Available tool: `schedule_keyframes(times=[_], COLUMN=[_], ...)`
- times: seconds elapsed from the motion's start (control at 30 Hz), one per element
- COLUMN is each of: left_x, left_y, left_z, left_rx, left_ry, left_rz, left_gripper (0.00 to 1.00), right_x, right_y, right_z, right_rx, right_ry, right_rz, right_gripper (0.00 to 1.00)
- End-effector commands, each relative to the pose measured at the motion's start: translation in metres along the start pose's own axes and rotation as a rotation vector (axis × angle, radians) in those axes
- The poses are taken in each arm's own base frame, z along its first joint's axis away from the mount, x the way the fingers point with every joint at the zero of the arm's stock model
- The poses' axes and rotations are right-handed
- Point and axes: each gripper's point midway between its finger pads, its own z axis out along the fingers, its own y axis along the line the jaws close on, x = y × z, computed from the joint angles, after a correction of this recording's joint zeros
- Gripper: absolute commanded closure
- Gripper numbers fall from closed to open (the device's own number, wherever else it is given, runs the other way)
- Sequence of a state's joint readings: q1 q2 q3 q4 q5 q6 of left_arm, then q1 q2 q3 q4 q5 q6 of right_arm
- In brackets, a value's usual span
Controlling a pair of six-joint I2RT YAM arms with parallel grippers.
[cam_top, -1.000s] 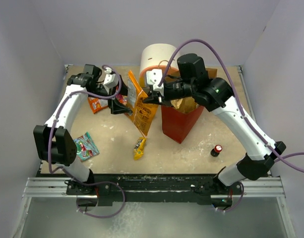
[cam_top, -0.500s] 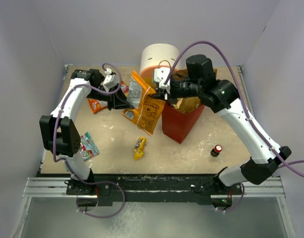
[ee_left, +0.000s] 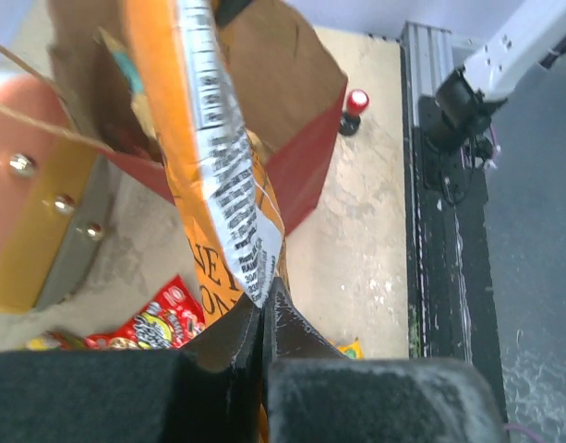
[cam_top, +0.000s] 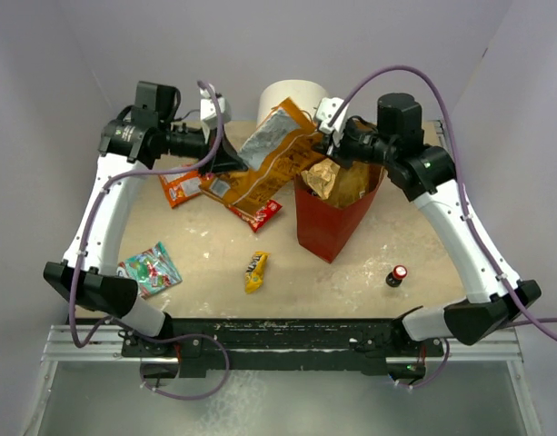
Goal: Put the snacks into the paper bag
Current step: Place the snack in the paper bag.
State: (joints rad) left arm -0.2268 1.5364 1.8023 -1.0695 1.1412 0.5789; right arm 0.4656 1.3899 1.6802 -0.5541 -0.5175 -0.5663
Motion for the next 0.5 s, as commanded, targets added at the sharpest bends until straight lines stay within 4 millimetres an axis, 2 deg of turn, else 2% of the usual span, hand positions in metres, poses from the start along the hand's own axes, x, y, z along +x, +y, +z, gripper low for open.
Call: schedule_keyframes(times=[0.0, 0.1, 0.2, 0.33, 0.47], left_x=[-0.066, -0.092, -0.115, -0.141, -0.166], left_y=[-0.006, -0.01, -0.015, -0.015, -0.006], left_z=[-0.009, -0.006, 0.005, 0.026, 0.05], left_rx=[-0.084, -0.105, -0.09, -0.076, -0.064], left_ry=[-0.066, -0.095, -0.132, -0.177, -0.238], left_rz=[-0.014, -0.005, -0.03, -0.042, -0.074], left_gripper=[1.0, 1.0, 1.0, 1.0, 1.0], right_x=[-0.024, -0.026, -0.023, -0.009, 0.008], right_y=[-0.025, -0.037, -0.058, -0.09, -0.12], right_z=[-0.026, -0.036, -0.049, -0.068, -0.088], right_rx=[0.109, 0.156, 0.257, 0.416, 0.596], right_ry=[-0.09, -0.105, -0.092, -0.036, 0.041], right_rz=[0.002, 0.019, 0.04, 0.056, 0.059], right_gripper=[0.93, 0.97, 0.97, 0.89, 0.83])
